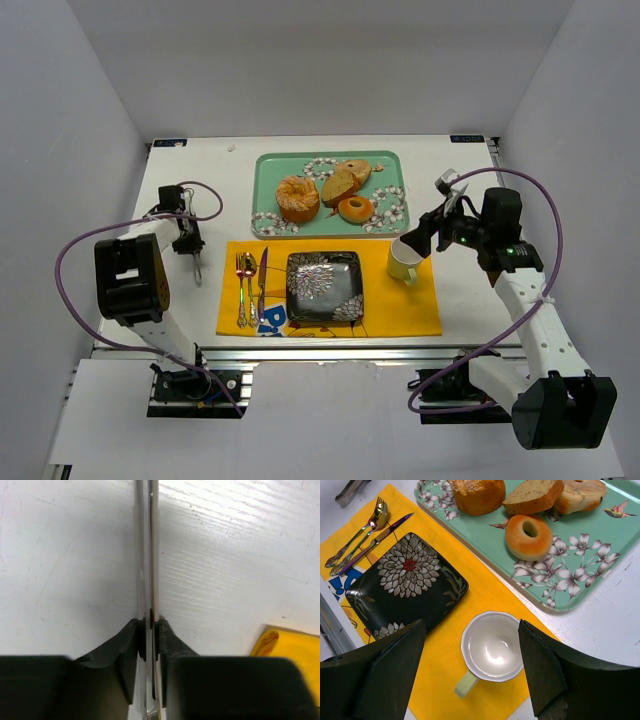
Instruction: Place the bread
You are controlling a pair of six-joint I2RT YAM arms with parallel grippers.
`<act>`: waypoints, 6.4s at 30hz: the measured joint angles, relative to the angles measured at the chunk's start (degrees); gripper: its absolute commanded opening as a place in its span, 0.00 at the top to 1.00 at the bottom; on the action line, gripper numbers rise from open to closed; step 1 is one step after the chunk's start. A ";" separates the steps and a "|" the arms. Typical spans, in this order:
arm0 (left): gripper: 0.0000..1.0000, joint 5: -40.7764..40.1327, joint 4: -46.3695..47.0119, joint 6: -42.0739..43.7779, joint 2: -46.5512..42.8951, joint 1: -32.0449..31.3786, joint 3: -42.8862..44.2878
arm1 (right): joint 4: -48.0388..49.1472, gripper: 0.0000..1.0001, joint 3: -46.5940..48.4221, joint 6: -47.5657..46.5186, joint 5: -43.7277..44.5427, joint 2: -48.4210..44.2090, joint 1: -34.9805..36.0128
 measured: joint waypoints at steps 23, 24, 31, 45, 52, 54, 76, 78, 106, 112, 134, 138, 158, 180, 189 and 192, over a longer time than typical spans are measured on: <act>0.59 30.23 4.74 -22.01 -15.45 -25.11 11.52 | -0.33 0.20 1.25 -0.07 0.00 0.39 -3.39; 0.58 30.53 4.74 -22.69 -14.08 -25.97 12.33 | -0.35 0.20 1.25 -0.07 0.00 0.37 -3.41; 0.52 30.45 2.05 -23.17 -0.55 -31.23 24.59 | -0.37 0.20 1.25 -0.04 -0.20 -0.96 -4.09; 0.50 19.98 -12.37 -14.97 16.44 -37.79 48.70 | -0.39 0.19 0.96 -0.07 -0.39 -1.97 -7.23; 0.49 11.72 -16.87 -10.99 17.14 -40.92 51.15 | -0.42 0.19 0.85 -0.02 -0.87 -1.97 -7.54; 0.49 10.25 -17.92 -10.10 17.64 -41.72 52.39 | -0.39 0.19 0.85 -0.02 -1.09 -1.97 -7.63; 0.48 -1.01 -18.16 -6.21 14.97 -46.21 49.72 | -0.39 0.19 0.00 1.05 -2.82 -1.97 -7.98; 0.48 -1.16 -17.70 -6.19 14.43 -46.21 49.46 | -0.39 0.19 0.00 1.05 -2.99 -1.97 -8.02; 0.46 -4.63 -14.62 -4.81 12.20 -48.52 41.70 | -0.39 0.19 0.00 1.11 -3.45 -1.97 -8.17; 0.51 -6.36 -14.58 -4.26 12.15 -49.22 41.22 | -0.39 0.19 0.00 1.27 -3.56 -1.97 -8.22; 1.00 -7.45 -14.32 -6.80 4.24 -49.57 39.67 | -0.44 0.19 -0.90 1.49 -3.89 -1.97 -8.61; 1.00 -4.74 -12.22 -7.98 -6.62 -49.57 34.38 | -0.44 0.19 -0.90 1.46 -4.22 -1.97 -8.63; 1.00 10.19 -16.79 -8.92 -38.58 -59.17 -1.03 | -2.54 0.19 0.68 1.25 -6.14 -1.38 -8.63; 0.41 0.42 -19.08 -12.92 -35.91 -67.91 -4.76 | -4.33 0.19 1.29 1.05 -6.19 -1.36 -8.63; 0.54 -11.26 -18.56 -20.74 -49.53 -67.80 -4.76 | -4.33 0.19 1.29 1.05 -6.23 -1.36 -8.63; 0.53 -18.56 -18.53 -22.71 -54.12 -65.53 -4.76 | -4.33 0.19 1.29 1.05 -6.47 -1.36 -8.63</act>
